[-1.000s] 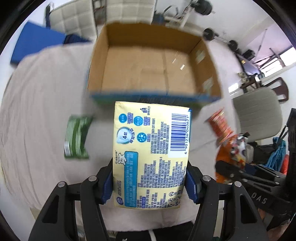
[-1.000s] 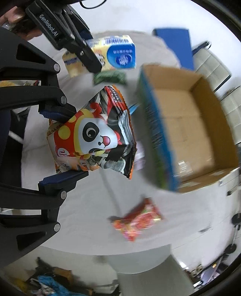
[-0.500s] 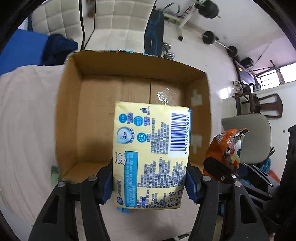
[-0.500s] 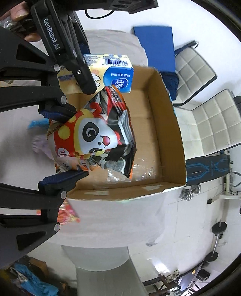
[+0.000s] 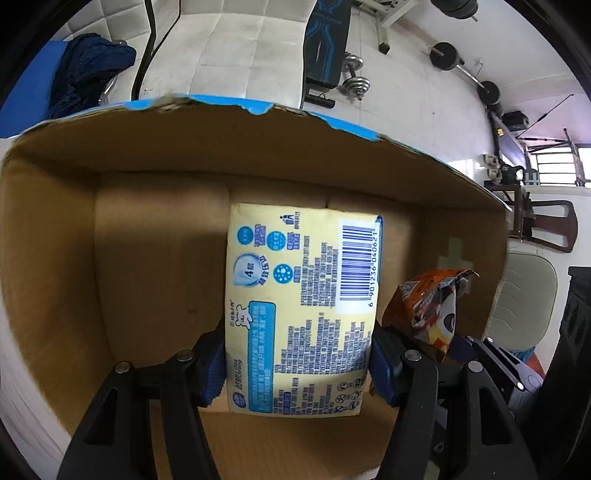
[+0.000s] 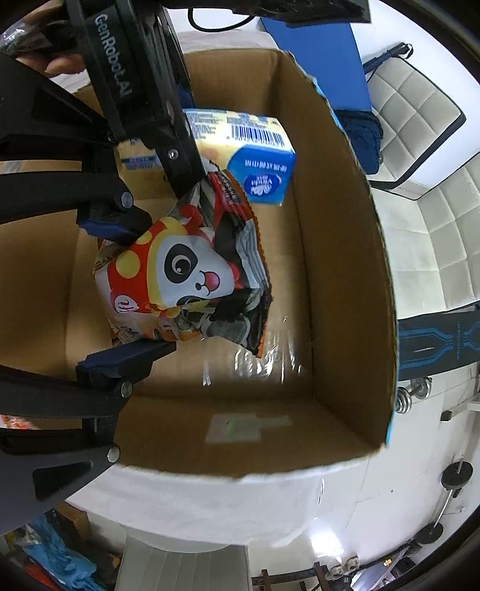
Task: Organize soft objects
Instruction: 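Carry both items into the cardboard box and open both tools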
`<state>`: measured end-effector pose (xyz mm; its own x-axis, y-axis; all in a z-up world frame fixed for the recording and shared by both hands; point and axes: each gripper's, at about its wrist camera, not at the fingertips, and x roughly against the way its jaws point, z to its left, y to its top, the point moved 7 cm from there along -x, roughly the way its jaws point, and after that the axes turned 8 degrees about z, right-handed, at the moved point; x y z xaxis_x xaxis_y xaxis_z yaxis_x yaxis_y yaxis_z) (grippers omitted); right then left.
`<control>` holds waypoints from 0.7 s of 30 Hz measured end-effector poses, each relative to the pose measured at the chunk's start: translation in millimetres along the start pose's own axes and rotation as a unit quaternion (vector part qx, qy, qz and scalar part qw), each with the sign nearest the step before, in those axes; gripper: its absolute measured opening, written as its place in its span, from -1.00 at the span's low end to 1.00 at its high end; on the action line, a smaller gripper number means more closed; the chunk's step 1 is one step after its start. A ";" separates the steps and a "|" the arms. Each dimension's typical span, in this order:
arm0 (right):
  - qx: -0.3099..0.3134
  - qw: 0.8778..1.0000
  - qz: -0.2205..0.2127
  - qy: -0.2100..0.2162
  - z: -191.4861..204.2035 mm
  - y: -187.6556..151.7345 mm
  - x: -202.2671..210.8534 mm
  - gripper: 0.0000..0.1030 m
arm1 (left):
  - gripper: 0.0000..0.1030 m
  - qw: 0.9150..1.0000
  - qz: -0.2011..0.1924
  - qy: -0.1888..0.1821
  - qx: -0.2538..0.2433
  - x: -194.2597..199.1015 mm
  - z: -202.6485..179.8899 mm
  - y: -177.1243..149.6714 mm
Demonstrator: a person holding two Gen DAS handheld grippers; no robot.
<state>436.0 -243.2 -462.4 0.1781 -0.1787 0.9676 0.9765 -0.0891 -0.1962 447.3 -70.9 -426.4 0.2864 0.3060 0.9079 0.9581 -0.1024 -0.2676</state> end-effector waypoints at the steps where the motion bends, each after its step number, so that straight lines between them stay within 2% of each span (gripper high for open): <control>1: 0.000 1.000 0.003 0.001 0.2 2.7 -3.2 -0.03 | 0.18 1.000 0.004 -0.001 0.001 -2.5 0.4 3.6; 7: 0.007 1.000 0.019 -0.013 4.1 11.9 -19.4 0.02 | 0.19 1.000 0.016 0.017 0.010 -4.8 -1.2 -2.2; 8: 0.007 1.000 0.018 -0.017 3.8 13.8 -21.1 0.07 | 0.20 1.000 0.019 0.021 0.011 -3.5 -4.5 -1.0; 9: 0.007 1.000 0.017 -0.019 5.5 13.1 -21.1 0.29 | 0.20 0.999 0.019 0.026 0.010 -2.8 -2.7 -1.0; 10: 0.007 1.000 0.014 -0.021 6.1 13.2 -20.4 0.42 | 0.20 0.999 0.015 0.036 0.007 0.5 -3.1 -0.9; 13: 0.009 1.000 0.012 -0.023 8.1 13.4 -18.4 0.42 | 0.21 0.998 0.000 0.061 -0.001 12.4 -3.5 -2.7; 17: 0.012 0.999 0.012 -0.029 10.8 8.0 -13.4 0.42 | 0.26 0.998 -0.013 0.058 0.003 28.4 -0.5 -7.6; 20: 0.014 0.999 0.005 -0.033 12.5 -9.9 -3.4 0.58 | 0.35 0.997 -0.029 0.067 -0.002 41.9 -2.4 -17.4; 21: 0.014 0.999 0.003 -0.030 11.5 -14.3 4.3 0.70 | 0.39 0.997 -0.035 0.071 -0.004 44.9 -1.9 -22.0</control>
<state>424.2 -231.4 -453.6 0.1909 -0.1198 0.9743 0.9781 -0.0607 -0.1991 439.0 -56.7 -379.1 0.2140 0.1750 0.9610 0.9753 -0.0931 -0.2003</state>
